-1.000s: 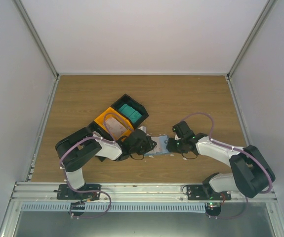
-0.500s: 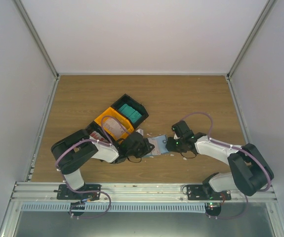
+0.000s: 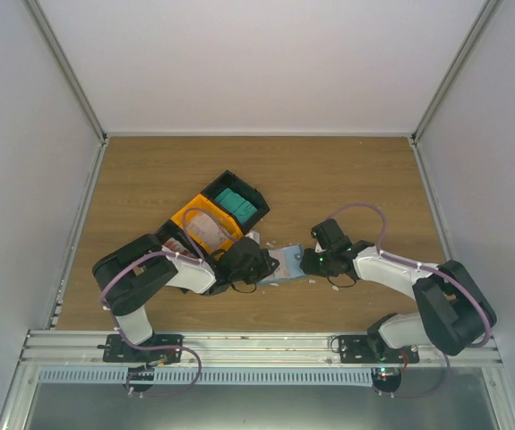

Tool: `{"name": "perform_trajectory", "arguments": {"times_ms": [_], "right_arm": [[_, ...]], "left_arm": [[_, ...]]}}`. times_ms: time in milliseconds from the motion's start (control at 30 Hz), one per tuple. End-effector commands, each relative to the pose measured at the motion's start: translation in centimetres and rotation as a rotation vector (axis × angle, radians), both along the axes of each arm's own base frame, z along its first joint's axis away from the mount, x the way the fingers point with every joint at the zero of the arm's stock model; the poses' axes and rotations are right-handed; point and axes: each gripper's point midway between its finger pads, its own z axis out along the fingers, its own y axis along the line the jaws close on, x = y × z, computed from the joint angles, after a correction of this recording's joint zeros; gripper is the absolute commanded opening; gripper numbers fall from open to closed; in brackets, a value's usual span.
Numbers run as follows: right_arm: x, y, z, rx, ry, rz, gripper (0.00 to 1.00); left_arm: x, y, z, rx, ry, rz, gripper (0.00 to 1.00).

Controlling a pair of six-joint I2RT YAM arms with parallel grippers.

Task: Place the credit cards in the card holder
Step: Insert the credit card into the card holder.

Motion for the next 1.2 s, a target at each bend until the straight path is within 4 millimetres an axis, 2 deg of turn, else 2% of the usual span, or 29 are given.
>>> {"name": "perform_trajectory", "arguments": {"times_ms": [0,133,300,533,667,867,1167], "right_arm": [[-3.8,-1.8,-3.5,-0.084,0.153,0.012,0.24],[-3.8,-1.8,-3.5,-0.083,0.153,0.012,0.24],[-3.7,-1.6,-3.3,-0.076,0.149,0.013,0.24],[-3.7,-1.6,-3.3,-0.074,0.148,0.013,0.24],[-3.7,-1.5,-3.4,-0.073,0.148,0.014,0.24],[-3.7,-1.5,-3.3,-0.073,0.145,0.014,0.24],[-3.6,-1.3,-3.0,-0.069,0.137,0.017,0.24]], "left_arm": [[0.4,2.3,-2.5,0.111,0.003,0.054,0.02],[0.6,3.3,-2.7,0.133,-0.012,0.092,0.06],[0.5,2.3,-2.7,0.119,-0.019,0.047,0.11],[-1.0,1.7,-3.1,0.122,-0.002,-0.035,0.15],[-1.3,0.9,-3.3,0.150,-0.007,-0.097,0.16],[-1.8,0.6,-3.7,0.187,-0.012,-0.144,0.17],[-1.4,-0.4,-2.4,0.224,-0.061,-0.212,0.28]]}}
